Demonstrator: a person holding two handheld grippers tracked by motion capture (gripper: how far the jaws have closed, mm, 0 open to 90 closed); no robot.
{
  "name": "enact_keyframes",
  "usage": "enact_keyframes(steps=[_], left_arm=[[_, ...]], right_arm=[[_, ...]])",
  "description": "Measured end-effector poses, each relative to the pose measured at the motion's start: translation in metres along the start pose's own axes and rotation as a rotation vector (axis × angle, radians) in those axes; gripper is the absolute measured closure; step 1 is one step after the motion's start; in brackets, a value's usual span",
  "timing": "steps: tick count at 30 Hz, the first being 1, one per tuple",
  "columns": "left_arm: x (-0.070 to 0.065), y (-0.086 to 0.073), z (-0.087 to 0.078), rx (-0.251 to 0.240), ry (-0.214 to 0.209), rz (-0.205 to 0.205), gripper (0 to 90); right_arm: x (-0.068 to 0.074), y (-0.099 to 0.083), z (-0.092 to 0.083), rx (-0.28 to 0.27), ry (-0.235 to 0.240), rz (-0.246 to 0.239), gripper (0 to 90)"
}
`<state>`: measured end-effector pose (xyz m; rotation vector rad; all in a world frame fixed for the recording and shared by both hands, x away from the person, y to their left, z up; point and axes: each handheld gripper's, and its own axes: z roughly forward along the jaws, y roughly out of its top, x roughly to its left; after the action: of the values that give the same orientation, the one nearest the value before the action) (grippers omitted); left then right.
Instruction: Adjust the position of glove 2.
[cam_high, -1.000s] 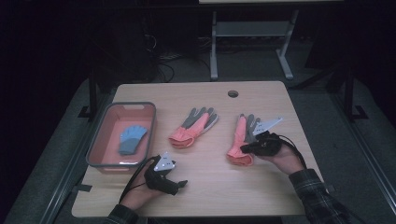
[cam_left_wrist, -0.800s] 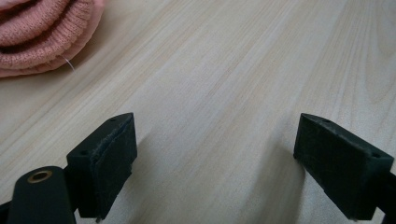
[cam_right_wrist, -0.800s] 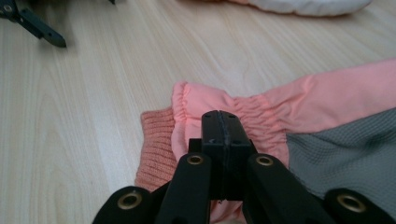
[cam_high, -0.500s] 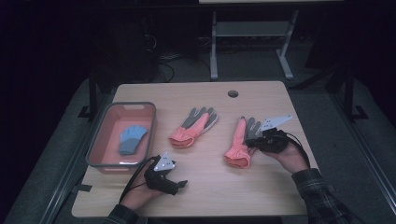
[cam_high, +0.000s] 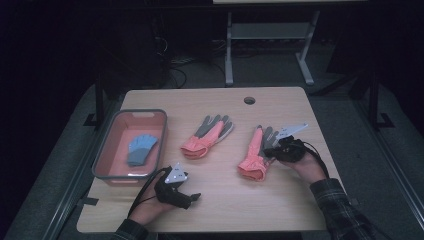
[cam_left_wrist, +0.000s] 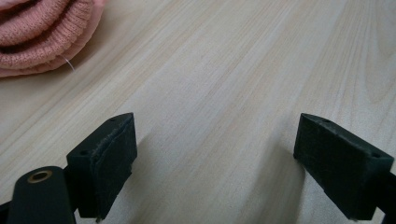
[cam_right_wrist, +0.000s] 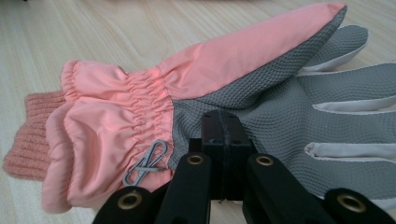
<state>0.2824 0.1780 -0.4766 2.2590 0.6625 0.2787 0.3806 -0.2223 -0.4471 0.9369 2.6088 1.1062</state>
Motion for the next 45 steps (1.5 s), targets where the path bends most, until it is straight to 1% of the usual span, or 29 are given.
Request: enact_keyframes(steps=[4, 6, 7, 12, 15, 16, 17, 19, 20, 24, 25, 26, 28, 32, 33, 34, 37, 38, 39, 40, 42, 43, 45], left_arm=[[0.000, 0.000, 0.000, 0.000, 0.000, 0.000, 12.6], [0.000, 0.000, 0.000, 0.000, 0.000, 0.001, 12.6], [0.000, 0.000, 0.000, 0.000, 0.000, 0.001, 12.6], [0.000, 0.000, 0.000, 0.000, 0.000, 0.000, 12.6], [0.000, 0.000, 0.000, 0.000, 0.000, 0.001, 12.6], [0.000, 0.000, 0.000, 0.000, 0.000, 0.001, 12.6], [0.000, 0.000, 0.000, 0.000, 0.000, 0.000, 12.6], [0.000, 0.000, 0.000, 0.000, 0.000, 0.000, 12.6], [0.000, 0.000, 0.000, 0.000, 0.000, 0.000, 12.6], [0.000, 0.000, 0.000, 0.000, 0.000, 0.000, 12.6], [0.000, 0.000, 0.000, 0.000, 0.000, 0.001, 12.6], [0.000, 0.000, 0.000, 0.000, 0.000, 0.000, 12.6], [0.000, 0.000, 0.000, 0.001, 0.000, 0.001, 12.6], [0.000, 0.000, 0.000, 0.001, 0.000, -0.002, 12.6], [0.000, 0.000, 0.000, 0.001, 0.002, 0.006, 12.6], [0.000, 0.000, 0.000, 0.001, 0.002, 0.001, 12.6], [0.000, 0.000, 0.000, 0.000, 0.002, 0.001, 12.6], [0.000, 0.000, 0.000, 0.001, 0.002, 0.001, 12.6], [0.000, 0.000, 0.000, 0.001, 0.002, 0.002, 12.6], [0.000, 0.000, 0.000, 0.000, 0.002, 0.001, 12.6], [0.000, 0.000, 0.000, 0.000, 0.003, 0.004, 12.6], [0.000, 0.000, 0.000, 0.001, 0.003, 0.006, 12.6], [0.000, 0.001, 0.000, 0.010, 0.005, 0.002, 12.6]], right_arm=[[0.005, 0.001, 0.003, 0.004, 0.014, -0.020, 90.0], [0.009, 0.002, 0.005, 0.011, 0.026, -0.026, 90.0], [0.010, 0.003, 0.007, 0.010, 0.028, -0.040, 90.0], [0.023, 0.006, 0.011, 0.025, 0.051, -0.055, 90.0], [0.032, 0.008, 0.013, 0.030, 0.063, -0.065, 90.0], [0.035, 0.008, 0.014, 0.029, 0.069, -0.075, 89.9], [0.038, 0.008, 0.014, 0.033, 0.075, -0.069, 90.0], [0.044, 0.010, 0.015, 0.037, 0.087, -0.073, 90.0], [0.047, 0.010, 0.016, 0.038, 0.092, -0.083, 90.0], [0.059, 0.012, 0.019, 0.043, 0.108, -0.084, 89.9], [0.061, 0.013, 0.020, 0.048, 0.105, -0.104, 90.0], [0.066, 0.015, 0.021, 0.050, 0.116, -0.093, 90.0], [0.071, 0.017, 0.023, 0.055, 0.113, -0.111, 89.9], [0.083, 0.019, 0.026, 0.055, 0.142, -0.112, 89.9], [0.085, 0.019, 0.026, 0.057, 0.150, -0.117, 89.9], [0.088, 0.019, 0.027, 0.060, 0.150, -0.118, 89.9], [0.089, 0.020, 0.027, 0.064, 0.146, -0.139, 89.9], [0.090, 0.020, 0.026, 0.061, 0.157, -0.119, 89.9], [0.088, 0.020, 0.026, 0.058, 0.153, -0.138, 89.9], [0.088, 0.019, 0.026, 0.054, 0.157, -0.128, 89.7], [0.087, 0.020, 0.023, 0.041, 0.154, -0.130, 85.6], [0.087, 0.020, 0.021, 0.029, 0.155, -0.119, 81.3], [0.085, 0.020, 0.016, 0.000, 0.153, -0.109, 76.7]])
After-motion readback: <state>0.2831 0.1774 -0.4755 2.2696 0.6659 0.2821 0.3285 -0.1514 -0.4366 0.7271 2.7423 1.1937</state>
